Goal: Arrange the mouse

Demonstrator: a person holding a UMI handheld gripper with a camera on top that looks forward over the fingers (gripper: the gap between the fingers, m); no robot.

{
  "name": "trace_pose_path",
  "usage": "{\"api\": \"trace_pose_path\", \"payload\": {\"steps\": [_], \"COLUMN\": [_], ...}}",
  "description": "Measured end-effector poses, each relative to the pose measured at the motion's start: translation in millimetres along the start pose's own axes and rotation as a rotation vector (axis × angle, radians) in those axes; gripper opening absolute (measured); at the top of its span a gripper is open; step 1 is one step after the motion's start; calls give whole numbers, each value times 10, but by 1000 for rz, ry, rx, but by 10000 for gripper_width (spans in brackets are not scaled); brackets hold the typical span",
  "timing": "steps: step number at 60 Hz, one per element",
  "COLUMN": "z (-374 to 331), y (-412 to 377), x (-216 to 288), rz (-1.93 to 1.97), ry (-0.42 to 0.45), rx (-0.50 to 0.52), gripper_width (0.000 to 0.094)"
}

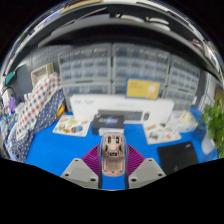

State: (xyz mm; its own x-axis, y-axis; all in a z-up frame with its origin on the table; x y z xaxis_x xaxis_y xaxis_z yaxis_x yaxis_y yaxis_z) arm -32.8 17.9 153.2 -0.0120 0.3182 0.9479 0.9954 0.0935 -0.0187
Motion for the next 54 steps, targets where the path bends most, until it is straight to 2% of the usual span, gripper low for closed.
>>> {"api": "trace_pose_path", "payload": {"steps": [11, 20, 28, 34, 44, 54], "z": [-208, -254, -176, -107, 54, 116], "y": [1191, 2175, 2785, 3040, 3170, 3144], "x": [863, 966, 500, -2, -726, -1201], "rz": [-69, -76, -67, -41, 19, 36], "ry": [149, 171, 75, -29, -166, -247], "rx": [-52, -81, -76, -77, -65, -37], "gripper_width": [298, 297, 294, 290, 297, 314]}}
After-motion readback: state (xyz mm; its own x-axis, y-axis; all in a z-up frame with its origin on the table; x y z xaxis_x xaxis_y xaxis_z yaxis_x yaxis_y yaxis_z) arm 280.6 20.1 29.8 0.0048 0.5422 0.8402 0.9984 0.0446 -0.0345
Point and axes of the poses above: the point between the fingertips, and its own axes, seen from behind it with the camera up: y to the right, x up, z forward, the way the camera looks, the point moved 6 cm from there along -z, backward, against the way the camera looks, and after that the axes turned 15 degrees about y, right-handed, at the moved point
